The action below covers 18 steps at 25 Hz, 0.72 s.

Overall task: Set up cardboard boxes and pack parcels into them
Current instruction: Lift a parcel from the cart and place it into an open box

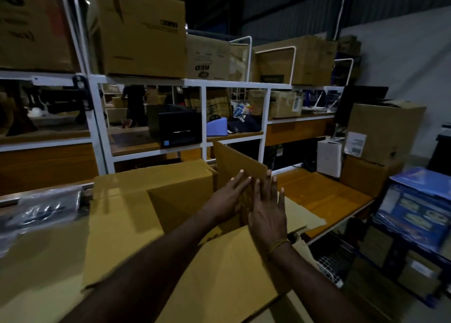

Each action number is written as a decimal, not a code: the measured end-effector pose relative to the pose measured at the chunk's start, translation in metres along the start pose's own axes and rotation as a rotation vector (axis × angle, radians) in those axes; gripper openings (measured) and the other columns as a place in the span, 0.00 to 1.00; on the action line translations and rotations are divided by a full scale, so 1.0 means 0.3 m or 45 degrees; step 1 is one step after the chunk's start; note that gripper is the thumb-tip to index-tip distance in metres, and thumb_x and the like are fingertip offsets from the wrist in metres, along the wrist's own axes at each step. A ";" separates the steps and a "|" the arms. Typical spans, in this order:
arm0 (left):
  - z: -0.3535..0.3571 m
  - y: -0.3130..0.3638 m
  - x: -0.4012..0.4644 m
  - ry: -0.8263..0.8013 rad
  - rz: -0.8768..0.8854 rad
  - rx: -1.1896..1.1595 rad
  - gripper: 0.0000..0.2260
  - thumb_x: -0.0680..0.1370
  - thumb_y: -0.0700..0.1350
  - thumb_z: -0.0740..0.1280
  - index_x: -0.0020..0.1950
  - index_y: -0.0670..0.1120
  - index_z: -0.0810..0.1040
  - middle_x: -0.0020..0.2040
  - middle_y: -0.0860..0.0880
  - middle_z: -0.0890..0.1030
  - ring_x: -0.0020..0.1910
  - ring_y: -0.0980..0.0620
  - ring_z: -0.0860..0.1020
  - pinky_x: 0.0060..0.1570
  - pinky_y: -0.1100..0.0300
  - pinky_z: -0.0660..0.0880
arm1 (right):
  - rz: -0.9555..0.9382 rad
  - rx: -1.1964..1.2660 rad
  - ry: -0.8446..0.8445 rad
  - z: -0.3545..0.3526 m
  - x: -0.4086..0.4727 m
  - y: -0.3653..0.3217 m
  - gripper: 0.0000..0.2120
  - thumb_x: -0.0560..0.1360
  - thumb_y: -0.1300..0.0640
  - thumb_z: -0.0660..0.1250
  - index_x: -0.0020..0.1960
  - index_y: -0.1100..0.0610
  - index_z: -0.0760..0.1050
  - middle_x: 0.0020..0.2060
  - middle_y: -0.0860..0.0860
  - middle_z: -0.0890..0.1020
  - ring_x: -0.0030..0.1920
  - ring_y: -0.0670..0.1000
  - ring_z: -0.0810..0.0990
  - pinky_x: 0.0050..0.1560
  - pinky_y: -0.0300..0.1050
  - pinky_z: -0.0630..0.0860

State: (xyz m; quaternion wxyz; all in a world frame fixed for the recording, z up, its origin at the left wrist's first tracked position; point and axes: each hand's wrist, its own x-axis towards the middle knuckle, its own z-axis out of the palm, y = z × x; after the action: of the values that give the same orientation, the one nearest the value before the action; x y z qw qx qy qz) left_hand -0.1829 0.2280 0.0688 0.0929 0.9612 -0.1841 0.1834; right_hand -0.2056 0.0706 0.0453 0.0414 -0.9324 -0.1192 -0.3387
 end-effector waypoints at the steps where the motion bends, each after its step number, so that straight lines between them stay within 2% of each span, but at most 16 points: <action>1: 0.016 0.004 0.018 -0.017 0.034 0.017 0.40 0.80 0.46 0.68 0.81 0.57 0.43 0.82 0.52 0.41 0.78 0.44 0.60 0.67 0.52 0.71 | 0.021 -0.013 -0.018 0.004 0.005 0.012 0.46 0.73 0.46 0.71 0.80 0.63 0.51 0.79 0.62 0.39 0.79 0.62 0.39 0.77 0.63 0.51; 4: 0.060 0.023 0.063 -0.099 0.065 0.016 0.39 0.80 0.45 0.68 0.82 0.56 0.45 0.82 0.51 0.44 0.80 0.43 0.56 0.70 0.49 0.70 | 0.056 -0.031 -0.141 0.005 0.018 0.037 0.42 0.76 0.45 0.66 0.80 0.62 0.50 0.79 0.62 0.38 0.79 0.62 0.38 0.77 0.62 0.48; 7: 0.096 0.044 0.081 -0.195 0.079 0.038 0.33 0.81 0.44 0.65 0.82 0.52 0.51 0.82 0.48 0.51 0.79 0.43 0.57 0.71 0.48 0.68 | 0.087 -0.037 -0.318 0.009 0.025 0.054 0.35 0.80 0.45 0.58 0.80 0.59 0.51 0.80 0.60 0.48 0.79 0.62 0.43 0.78 0.61 0.47; 9: 0.105 0.062 0.085 -0.221 0.077 0.037 0.28 0.82 0.44 0.63 0.81 0.50 0.57 0.80 0.46 0.60 0.76 0.44 0.64 0.69 0.50 0.70 | 0.148 0.004 -0.368 0.003 0.027 0.063 0.28 0.81 0.45 0.57 0.77 0.56 0.60 0.76 0.59 0.61 0.77 0.61 0.55 0.76 0.60 0.55; 11: 0.113 0.078 0.088 -0.198 0.076 0.022 0.23 0.82 0.45 0.62 0.78 0.50 0.64 0.75 0.46 0.68 0.70 0.45 0.70 0.65 0.50 0.73 | 0.192 0.053 -0.365 -0.007 0.027 0.071 0.21 0.80 0.46 0.58 0.70 0.53 0.69 0.66 0.56 0.73 0.68 0.57 0.70 0.67 0.56 0.69; 14: 0.121 0.094 0.097 -0.207 0.022 0.004 0.19 0.82 0.49 0.62 0.74 0.51 0.70 0.71 0.47 0.73 0.65 0.46 0.75 0.60 0.48 0.76 | 0.207 0.048 -0.387 -0.020 0.033 0.078 0.14 0.81 0.47 0.59 0.62 0.52 0.75 0.57 0.54 0.76 0.57 0.55 0.76 0.52 0.52 0.78; 18: 0.114 0.116 0.108 -0.185 -0.037 0.051 0.17 0.82 0.49 0.62 0.71 0.51 0.73 0.68 0.48 0.75 0.61 0.46 0.77 0.55 0.49 0.78 | 0.245 0.090 -0.417 -0.006 0.049 0.094 0.12 0.81 0.48 0.61 0.59 0.52 0.76 0.55 0.54 0.76 0.54 0.55 0.78 0.50 0.54 0.80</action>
State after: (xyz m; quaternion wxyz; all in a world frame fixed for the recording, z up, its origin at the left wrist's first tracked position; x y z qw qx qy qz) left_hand -0.1574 0.1774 0.0539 0.0625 0.9762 -0.1727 0.1155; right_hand -0.1889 0.0457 0.0562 0.0862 -0.9801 -0.0466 -0.1724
